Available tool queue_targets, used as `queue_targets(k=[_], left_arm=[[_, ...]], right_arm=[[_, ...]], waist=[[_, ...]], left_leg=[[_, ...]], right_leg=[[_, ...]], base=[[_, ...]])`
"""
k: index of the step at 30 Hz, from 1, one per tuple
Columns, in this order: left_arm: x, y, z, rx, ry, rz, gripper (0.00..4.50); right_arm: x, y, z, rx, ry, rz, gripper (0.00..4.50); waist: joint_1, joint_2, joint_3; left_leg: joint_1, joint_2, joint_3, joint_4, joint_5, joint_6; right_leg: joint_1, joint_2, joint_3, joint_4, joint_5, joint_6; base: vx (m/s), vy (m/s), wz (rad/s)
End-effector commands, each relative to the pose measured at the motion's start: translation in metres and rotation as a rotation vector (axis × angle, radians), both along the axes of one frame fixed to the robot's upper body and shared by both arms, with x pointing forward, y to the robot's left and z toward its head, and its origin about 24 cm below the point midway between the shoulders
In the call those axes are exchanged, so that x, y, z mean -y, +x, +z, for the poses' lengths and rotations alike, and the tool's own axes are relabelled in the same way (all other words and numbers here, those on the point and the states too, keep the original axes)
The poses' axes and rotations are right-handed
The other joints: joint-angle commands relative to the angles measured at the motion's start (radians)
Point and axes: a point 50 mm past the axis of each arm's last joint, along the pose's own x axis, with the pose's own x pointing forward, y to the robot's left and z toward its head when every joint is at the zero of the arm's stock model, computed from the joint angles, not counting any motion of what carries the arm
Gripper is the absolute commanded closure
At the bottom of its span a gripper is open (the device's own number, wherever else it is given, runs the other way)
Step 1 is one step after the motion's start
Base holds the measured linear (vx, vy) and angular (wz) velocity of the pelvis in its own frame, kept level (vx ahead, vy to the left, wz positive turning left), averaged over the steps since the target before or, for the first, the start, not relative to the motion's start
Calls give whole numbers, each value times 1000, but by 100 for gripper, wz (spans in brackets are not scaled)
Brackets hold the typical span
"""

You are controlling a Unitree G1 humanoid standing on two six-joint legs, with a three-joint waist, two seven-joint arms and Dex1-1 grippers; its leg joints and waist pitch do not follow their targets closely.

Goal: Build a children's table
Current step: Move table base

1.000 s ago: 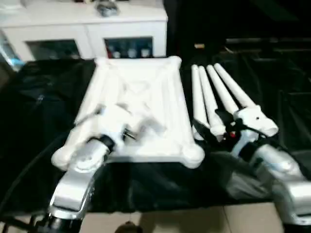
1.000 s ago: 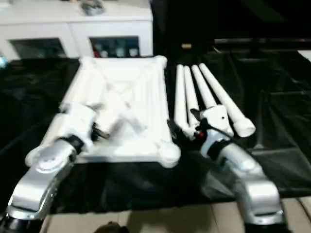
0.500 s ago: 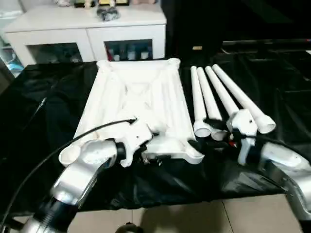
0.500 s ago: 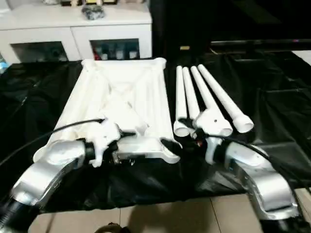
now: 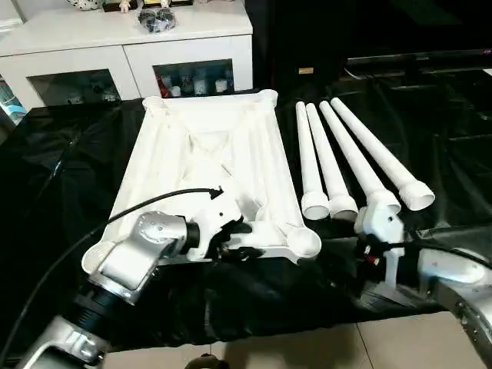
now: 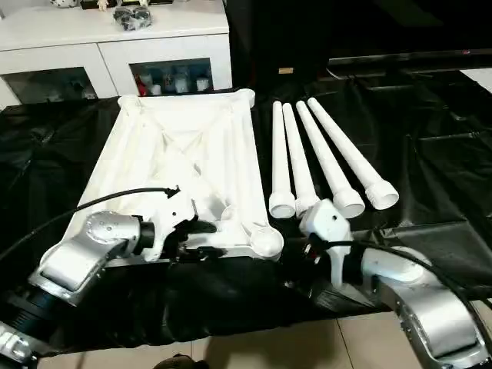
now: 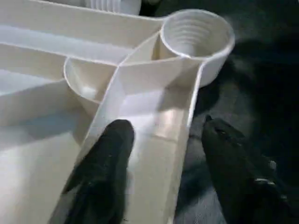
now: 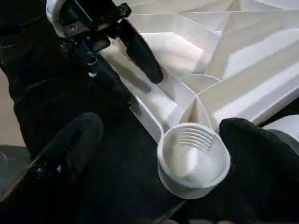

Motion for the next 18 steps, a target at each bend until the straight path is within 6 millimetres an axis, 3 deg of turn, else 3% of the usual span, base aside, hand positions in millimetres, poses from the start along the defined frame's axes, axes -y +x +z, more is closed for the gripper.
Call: queue_targets(k=[1, 5, 10, 13, 14, 15, 18], left_arm=[[-2, 1, 0, 1, 32, -27, 220], [-5, 2, -3, 10, 76, -44, 245], [-5, 4, -6, 20, 95, -40, 284], [-4, 7, -6, 40, 94, -23, 322], [-3, 7, -5, 35, 88, -25, 327], [-3, 7, -5, 35, 88, -25, 327], [-2, 8, -6, 25, 80, -27, 357]], right_arm=[[-1, 0, 3, 16, -20, 13, 0], [-1, 0, 3, 14, -25, 15, 0], [-1, -1, 2, 7, -20, 8, 0], [-1, -3, 1, 6, -21, 8, 0], [-1, -3, 1, 5, -22, 7, 0], [-1, -3, 1, 5, -22, 7, 0], [-1, -4, 0, 4, -24, 7, 0]], waist=[[2, -7, -51], [3, -8, -49], [4, -2, -51], [3, -5, -51], [4, 7, -52], [2, -1, -52], [3, -1, -51]], left_leg=[[26, 85, -37, -74, -263, 49], [28, 85, -38, -77, -288, 31], [27, 86, -39, -78, -280, 26], [27, 86, -39, -78, -283, 27], [27, 85, -39, -76, -278, 27], [26, 85, -39, -77, -276, 29], [25, 85, -38, -76, -269, 35]], right_leg=[[27, -88, 52, -94, -110, -221], [26, -89, 55, -99, -157, -205], [26, -90, 55, -95, -129, -208], [27, -89, 54, -95, -116, -210], [27, -90, 55, -93, -104, -212], [29, -89, 54, -94, -96, -214], [29, -90, 54, -94, -100, -217]], base=[[0, 0, 0], [0, 0, 0], [0, 0, 0], [0, 0, 0], [0, 0, 0], [0, 0, 0], [0, 0, 0]])
